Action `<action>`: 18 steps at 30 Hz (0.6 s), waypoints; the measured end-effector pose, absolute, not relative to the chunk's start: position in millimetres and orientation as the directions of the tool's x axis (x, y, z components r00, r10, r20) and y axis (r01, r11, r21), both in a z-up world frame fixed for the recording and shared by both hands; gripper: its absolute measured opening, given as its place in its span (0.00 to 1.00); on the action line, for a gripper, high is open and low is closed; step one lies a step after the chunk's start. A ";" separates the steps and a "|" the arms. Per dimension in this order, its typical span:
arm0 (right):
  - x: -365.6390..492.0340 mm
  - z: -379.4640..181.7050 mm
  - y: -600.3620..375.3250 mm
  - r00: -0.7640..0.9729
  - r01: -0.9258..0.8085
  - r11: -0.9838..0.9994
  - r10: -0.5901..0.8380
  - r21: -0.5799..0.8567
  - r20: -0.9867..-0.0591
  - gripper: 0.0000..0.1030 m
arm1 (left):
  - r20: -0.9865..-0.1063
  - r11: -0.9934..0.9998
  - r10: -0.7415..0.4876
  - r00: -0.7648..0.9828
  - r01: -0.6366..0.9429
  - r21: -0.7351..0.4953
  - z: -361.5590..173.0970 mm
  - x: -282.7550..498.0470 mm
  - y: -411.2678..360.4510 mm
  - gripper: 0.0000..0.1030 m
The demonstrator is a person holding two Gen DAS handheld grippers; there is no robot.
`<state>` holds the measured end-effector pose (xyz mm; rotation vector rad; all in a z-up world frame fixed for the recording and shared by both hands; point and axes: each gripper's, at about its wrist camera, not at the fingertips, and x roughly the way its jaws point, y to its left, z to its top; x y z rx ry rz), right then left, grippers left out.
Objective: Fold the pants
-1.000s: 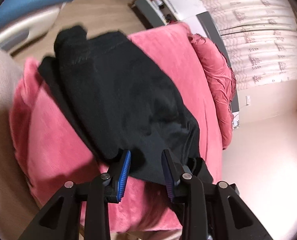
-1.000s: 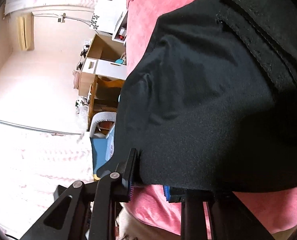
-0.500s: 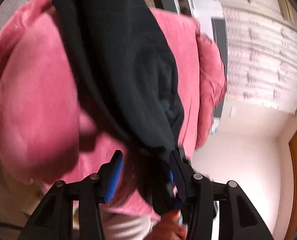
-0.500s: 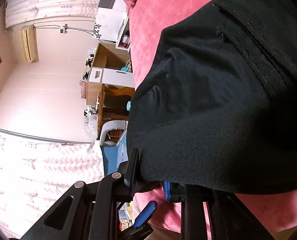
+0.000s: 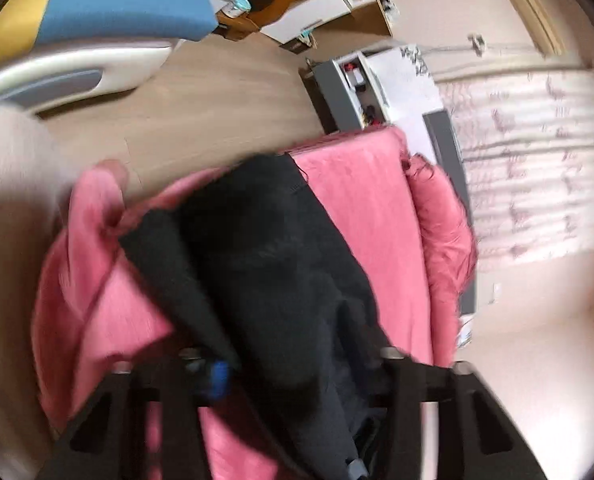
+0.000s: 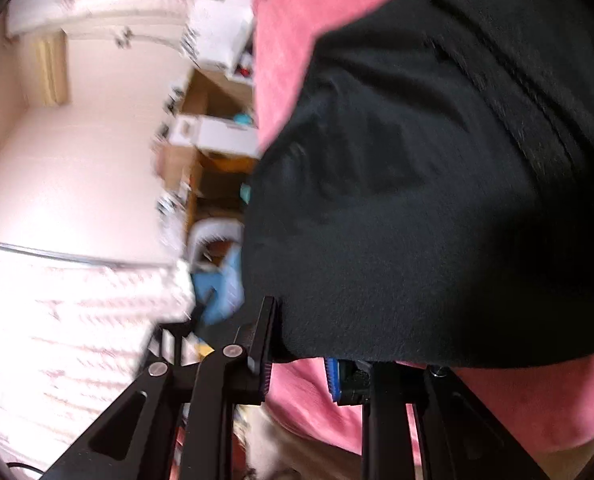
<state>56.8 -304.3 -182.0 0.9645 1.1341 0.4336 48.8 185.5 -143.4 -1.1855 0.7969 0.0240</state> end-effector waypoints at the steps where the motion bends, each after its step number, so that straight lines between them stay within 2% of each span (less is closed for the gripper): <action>1: 55.8 -184.3 -304.7 0.382 0.169 0.562 0.720 0.810 -0.579 0.33 | -0.562 0.405 -0.393 0.728 -0.411 -0.816 -145.5 50.9 189.0 0.20; 6: 45.7 -173.9 -321.9 0.294 0.107 0.644 0.708 0.758 -0.642 0.45 | -0.534 0.419 -0.403 0.743 -0.369 -0.830 -140.3 49.6 197.0 0.15; 8: 38.6 -153.3 -329.7 0.280 0.015 0.740 0.642 0.672 -0.714 0.46 | -0.522 0.457 -0.397 0.755 -0.330 -0.826 -131.6 51.7 192.2 0.14; 12: 28.3 -109.4 -344.1 0.374 -0.135 0.853 0.515 0.504 -0.772 0.46 | -0.483 0.532 -0.389 0.785 -0.237 -0.813 -108.8 50.9 182.5 0.14; 15: 32.6 -91.6 -358.8 0.528 -0.131 0.926 0.367 0.354 -0.765 0.34 | -0.442 0.589 -0.394 0.806 -0.148 -0.794 -83.5 53.1 167.8 0.14; 18: 48.7 -96.9 -370.3 0.599 -0.068 0.959 0.260 0.276 -0.757 0.24 | -0.383 0.639 -0.430 0.817 -0.024 -0.769 -52.6 56.2 146.5 0.14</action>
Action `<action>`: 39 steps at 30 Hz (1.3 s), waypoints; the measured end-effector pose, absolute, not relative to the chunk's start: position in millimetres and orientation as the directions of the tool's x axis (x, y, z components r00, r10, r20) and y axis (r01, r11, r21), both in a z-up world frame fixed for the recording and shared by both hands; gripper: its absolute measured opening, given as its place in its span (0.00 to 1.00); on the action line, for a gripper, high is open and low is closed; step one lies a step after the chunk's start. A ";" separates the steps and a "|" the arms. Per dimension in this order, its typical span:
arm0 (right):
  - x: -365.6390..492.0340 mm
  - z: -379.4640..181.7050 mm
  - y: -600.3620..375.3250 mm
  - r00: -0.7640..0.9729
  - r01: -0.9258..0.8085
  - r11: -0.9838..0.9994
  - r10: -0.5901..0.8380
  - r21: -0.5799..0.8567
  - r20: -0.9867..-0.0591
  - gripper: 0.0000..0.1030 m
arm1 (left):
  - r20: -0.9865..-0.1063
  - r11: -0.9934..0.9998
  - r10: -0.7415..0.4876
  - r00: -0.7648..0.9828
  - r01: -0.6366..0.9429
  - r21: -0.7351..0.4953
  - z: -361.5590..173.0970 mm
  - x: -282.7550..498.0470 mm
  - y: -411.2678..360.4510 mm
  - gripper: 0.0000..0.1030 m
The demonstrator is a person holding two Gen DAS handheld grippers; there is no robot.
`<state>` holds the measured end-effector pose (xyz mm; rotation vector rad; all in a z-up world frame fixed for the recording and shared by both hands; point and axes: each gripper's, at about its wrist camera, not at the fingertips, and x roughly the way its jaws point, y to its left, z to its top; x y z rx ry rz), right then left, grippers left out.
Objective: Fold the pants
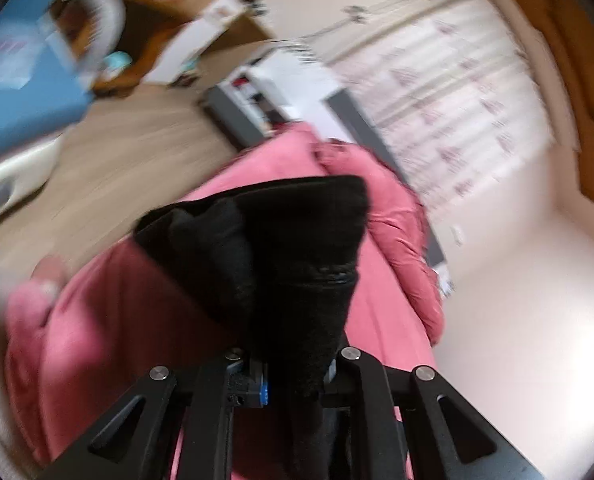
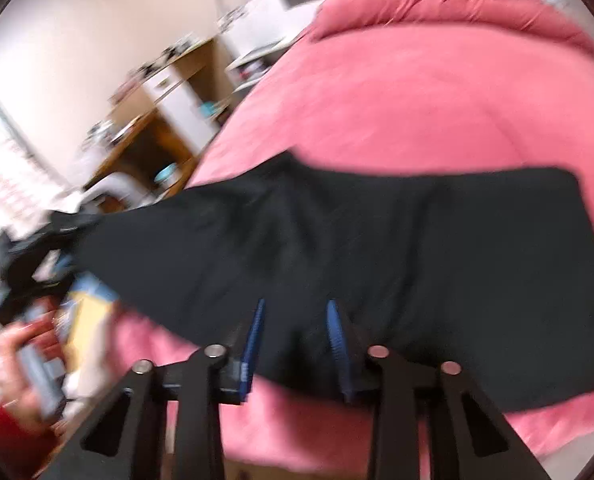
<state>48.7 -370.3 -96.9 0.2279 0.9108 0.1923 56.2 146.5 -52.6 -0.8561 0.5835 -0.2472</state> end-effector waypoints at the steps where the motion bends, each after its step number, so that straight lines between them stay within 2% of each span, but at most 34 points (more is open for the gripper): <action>1: 55.4 -103.4 -372.9 0.601 -0.059 0.959 0.256 0.277 -0.757 0.23 | -0.368 0.651 -0.440 0.819 0.008 -0.759 -44.9 57.1 140.7 0.14; 8: 76.0 -149.8 -368.8 0.547 -0.054 0.936 0.320 0.349 -0.774 0.23 | -0.271 0.669 -0.554 0.787 0.227 -0.708 2.9 74.9 88.3 0.14; 14: 74.7 -152.1 -376.6 0.549 -0.041 0.928 0.330 0.369 -0.768 0.23 | -0.217 0.630 -0.667 0.713 0.384 -0.676 29.6 84.5 31.9 0.14; 16: 71.2 -147.8 -379.2 0.559 -0.018 0.906 0.359 0.423 -0.747 0.23 | -0.216 0.612 -0.708 0.673 0.432 -0.663 36.4 88.3 11.9 0.14; 21: 51.1 -140.7 -418.4 0.589 0.056 0.797 0.460 0.601 -0.665 0.27 | -0.238 0.568 -0.799 0.552 0.564 -0.600 48.1 88.3 -45.0 0.14; 25: 31.6 -129.2 -442.6 0.623 0.075 0.789 0.441 0.610 -0.646 0.29 | -0.262 0.531 -0.839 0.478 0.610 -0.588 43.9 87.0 -80.0 0.14; 28: 14.6 -119.9 -467.8 0.663 0.120 0.802 0.374 0.585 -0.648 0.34 | -0.297 0.507 -0.859 0.417 0.620 -0.599 33.8 86.3 -106.2 0.14; 33: -4.5 -114.8 -503.4 0.704 0.207 0.796 0.281 0.568 -0.652 0.35 | -0.353 0.495 -0.868 0.348 0.640 -0.587 17.1 83.5 -137.7 0.14; 39: -16.8 -114.8 -527.6 0.736 0.278 0.739 0.245 0.613 -0.630 0.35 | -0.422 0.496 -0.862 0.282 0.648 -0.579 -8.2 88.6 -171.0 0.14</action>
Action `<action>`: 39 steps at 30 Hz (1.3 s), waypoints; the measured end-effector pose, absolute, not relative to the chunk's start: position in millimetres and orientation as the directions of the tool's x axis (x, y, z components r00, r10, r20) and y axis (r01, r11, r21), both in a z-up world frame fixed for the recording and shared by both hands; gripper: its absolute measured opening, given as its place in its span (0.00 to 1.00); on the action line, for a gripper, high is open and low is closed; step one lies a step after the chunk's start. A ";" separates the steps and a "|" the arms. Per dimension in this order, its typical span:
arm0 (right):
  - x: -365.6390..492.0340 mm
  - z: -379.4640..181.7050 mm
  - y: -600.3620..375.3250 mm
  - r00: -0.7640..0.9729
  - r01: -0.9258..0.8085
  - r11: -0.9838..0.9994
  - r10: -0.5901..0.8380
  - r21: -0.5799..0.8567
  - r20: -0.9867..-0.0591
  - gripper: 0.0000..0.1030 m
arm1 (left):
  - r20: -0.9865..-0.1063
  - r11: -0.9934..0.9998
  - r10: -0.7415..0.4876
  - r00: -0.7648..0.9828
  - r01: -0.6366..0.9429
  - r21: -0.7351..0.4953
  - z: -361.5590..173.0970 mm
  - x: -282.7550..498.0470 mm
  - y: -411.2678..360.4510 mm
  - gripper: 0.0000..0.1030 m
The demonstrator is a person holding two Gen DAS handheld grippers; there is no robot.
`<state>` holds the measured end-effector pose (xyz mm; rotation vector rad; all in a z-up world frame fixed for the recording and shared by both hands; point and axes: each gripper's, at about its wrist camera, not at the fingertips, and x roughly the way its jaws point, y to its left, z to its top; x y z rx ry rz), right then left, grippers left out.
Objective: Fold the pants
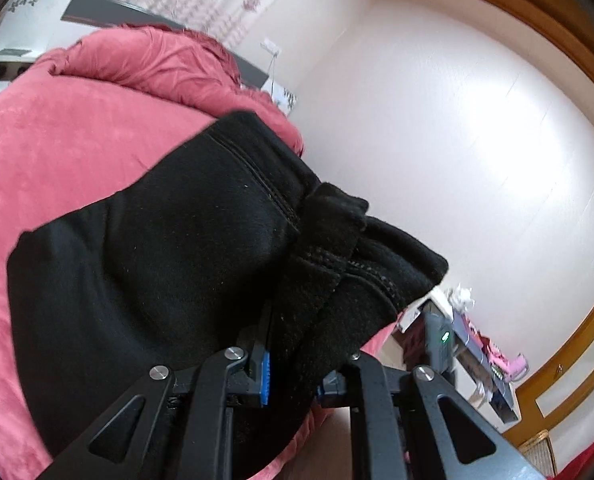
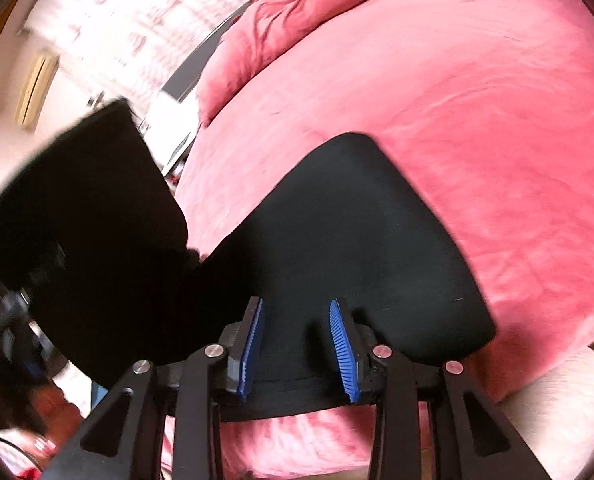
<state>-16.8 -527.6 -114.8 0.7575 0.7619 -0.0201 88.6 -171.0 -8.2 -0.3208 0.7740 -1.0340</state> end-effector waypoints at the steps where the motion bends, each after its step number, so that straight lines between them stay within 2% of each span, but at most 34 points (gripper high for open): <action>1: -19.1 -114.5 -530.4 0.740 0.282 0.731 0.246 0.621 -0.626 0.35 | -0.433 0.496 -0.860 0.272 0.649 -0.577 -9.4 88.4 -179.1 0.14; 4: -22.7 -120.0 -541.6 0.758 0.281 0.662 0.291 0.695 -0.583 0.37 | -0.474 0.501 -0.848 0.239 0.654 -0.567 -28.1 90.6 -201.5 0.14; 7: -26.0 -134.3 -548.0 0.776 0.276 0.530 0.369 0.802 -0.511 0.46 | -0.519 0.514 -0.827 0.217 0.666 -0.541 -41.6 92.7 -222.7 0.14; 12: -32.3 -148.6 -559.9 0.809 0.275 0.371 0.410 0.887 -0.422 0.48 | -0.573 0.528 -0.795 0.196 0.689 -0.497 -61.3 91.2 -249.3 0.14; 20: -51.9 -150.3 -580.4 0.838 0.299 0.282 0.379 0.912 -0.392 0.50 | -0.637 0.554 -0.738 0.223 0.739 -0.383 -75.6 80.5 -288.0 0.14; 22: -56.6 -148.7 -584.0 0.851 0.281 0.250 0.382 0.927 -0.361 0.61 | -0.665 0.566 -0.714 0.219 0.740 -0.365 -81.7 81.9 -297.0 0.14; 24: -55.6 -148.6 -584.5 0.856 0.262 0.215 0.399 0.941 -0.329 0.65 | -0.689 0.570 -0.692 0.214 0.748 -0.340 -88.1 78.1 -308.2 0.19; 28: -36.1 -142.2 -578.6 0.813 0.285 0.269 0.441 0.920 -0.381 0.71 | -0.679 0.551 -0.706 0.203 0.760 -0.345 -73.5 80.7 -315.5 0.27; 33: -18.1 -132.6 -565.2 0.757 0.311 0.410 0.438 0.857 -0.484 0.71 | -0.631 0.504 -0.767 0.121 0.721 -0.475 -62.2 80.7 -270.8 0.28; 36: -8.5 -130.1 -557.8 0.721 0.331 0.477 0.429 0.814 -0.545 0.71 | -0.590 0.546 -0.787 0.180 0.649 -0.530 -54.6 89.0 -235.6 0.28; 39: -0.3 -130.0 -554.1 0.697 0.343 0.507 0.426 0.790 -0.576 0.72 | -0.587 0.630 -0.750 0.305 0.602 -0.491 -49.2 97.7 -207.8 0.28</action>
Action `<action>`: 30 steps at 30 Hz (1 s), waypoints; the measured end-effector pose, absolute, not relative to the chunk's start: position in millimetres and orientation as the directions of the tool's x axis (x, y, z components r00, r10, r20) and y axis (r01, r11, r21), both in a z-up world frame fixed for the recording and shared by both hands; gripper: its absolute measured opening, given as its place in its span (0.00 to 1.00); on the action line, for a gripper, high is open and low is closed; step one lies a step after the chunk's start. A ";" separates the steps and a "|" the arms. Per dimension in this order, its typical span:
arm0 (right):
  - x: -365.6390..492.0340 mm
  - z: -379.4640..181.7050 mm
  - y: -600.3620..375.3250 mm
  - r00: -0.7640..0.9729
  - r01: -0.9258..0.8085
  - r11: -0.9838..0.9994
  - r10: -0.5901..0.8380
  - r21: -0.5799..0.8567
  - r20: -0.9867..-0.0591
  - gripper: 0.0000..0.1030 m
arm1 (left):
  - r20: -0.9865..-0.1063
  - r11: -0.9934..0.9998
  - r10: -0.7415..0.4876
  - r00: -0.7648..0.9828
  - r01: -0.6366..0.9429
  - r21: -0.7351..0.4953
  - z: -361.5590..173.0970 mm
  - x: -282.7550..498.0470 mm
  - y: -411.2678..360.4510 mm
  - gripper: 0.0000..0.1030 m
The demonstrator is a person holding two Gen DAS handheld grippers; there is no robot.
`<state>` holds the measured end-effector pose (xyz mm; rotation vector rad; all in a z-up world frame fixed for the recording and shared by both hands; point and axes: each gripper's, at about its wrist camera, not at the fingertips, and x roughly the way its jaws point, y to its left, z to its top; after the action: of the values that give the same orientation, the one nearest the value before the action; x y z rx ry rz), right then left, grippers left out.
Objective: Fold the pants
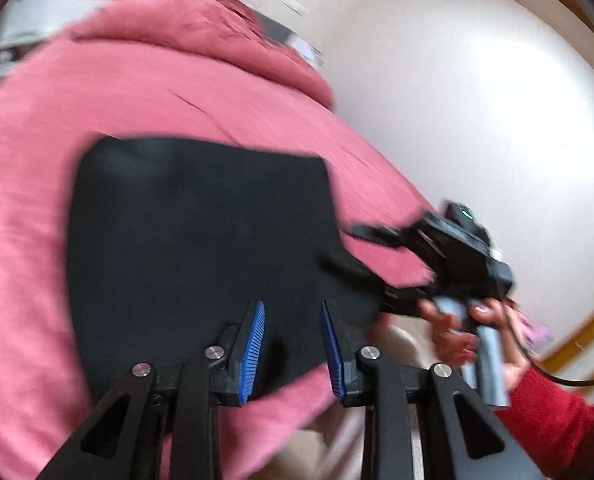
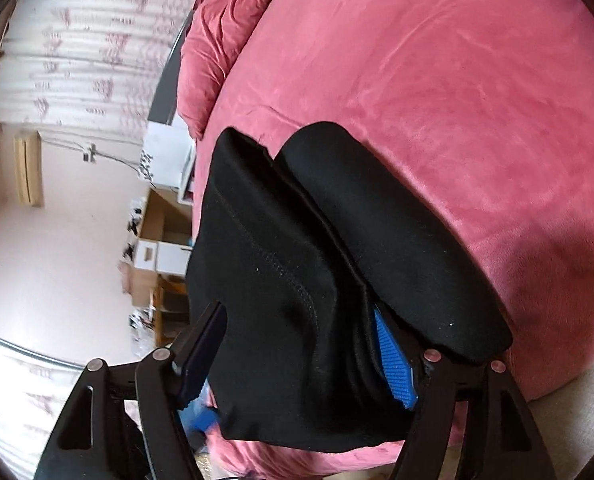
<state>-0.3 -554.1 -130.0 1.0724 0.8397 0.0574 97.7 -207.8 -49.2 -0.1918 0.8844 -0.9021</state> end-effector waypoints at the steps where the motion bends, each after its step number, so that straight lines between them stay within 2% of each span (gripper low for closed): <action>1: 2.5 -130.4 -552.9 0.687 0.347 0.520 0.426 0.781 -0.589 0.72 | -0.594 0.666 -0.723 0.352 0.583 -0.465 -50.3 101.0 -199.6 0.28; 5: 14.9 -127.8 -542.4 0.653 0.357 0.607 0.381 0.710 -0.654 0.69 | -0.648 0.760 -0.632 0.426 0.502 -0.412 -67.1 105.0 -173.8 0.28; 6: 16.9 -126.3 -538.5 0.639 0.361 0.640 0.360 0.678 -0.680 0.57 | -0.656 0.765 -0.627 0.420 0.489 -0.418 -73.0 105.8 -172.4 0.28; 7: 21.1 -126.1 -535.0 0.622 0.363 0.665 0.348 0.652 -0.701 0.36 | -0.660 0.766 -0.627 0.414 0.480 -0.427 -77.7 107.4 -172.6 0.28; 8: 26.4 -124.4 -528.4 0.580 0.367 0.723 0.314 0.585 -0.752 0.26 | -0.663 0.770 -0.624 0.414 0.471 -0.430 -82.2 108.6 -173.7 0.28; 10: 29.9 -116.9 -522.6 0.562 0.363 0.764 0.277 0.534 -0.779 0.19 | -0.664 0.766 -0.627 0.407 0.478 -0.430 -82.7 107.9 -180.9 0.28; 13: 33.0 -91.5 -519.9 0.597 0.337 0.797 0.230 0.501 -0.768 0.15 | -0.661 0.756 -0.634 0.400 0.501 -0.421 -77.3 105.7 -193.0 0.28; 20: 20.4 -36.1 -515.2 0.687 0.288 0.874 0.097 0.392 -0.720 0.14 | -0.647 0.746 -0.642 0.411 0.528 -0.405 -68.7 109.7 -214.3 0.28; 23: 18.4 -49.5 -522.1 0.669 0.318 0.877 0.062 0.360 -0.741 0.14 | -0.671 0.750 -0.631 0.389 0.529 -0.398 -76.8 111.6 -225.6 0.28; 27: 14.5 -99.5 -536.0 0.618 0.398 0.832 0.069 0.386 -0.784 0.14 | -0.689 0.757 -0.613 0.386 0.535 -0.374 -87.4 113.6 -238.7 0.28; 30: 9.6 -114.3 -539.0 0.647 0.390 0.821 0.076 0.416 -0.758 0.16 | -0.693 0.761 -0.599 0.401 0.553 -0.338 -92.8 112.0 -246.6 0.28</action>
<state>9.6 -539.0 -114.3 0.5970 0.8600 -0.1910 112.0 -246.6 -92.8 -0.0570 0.9001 -0.7288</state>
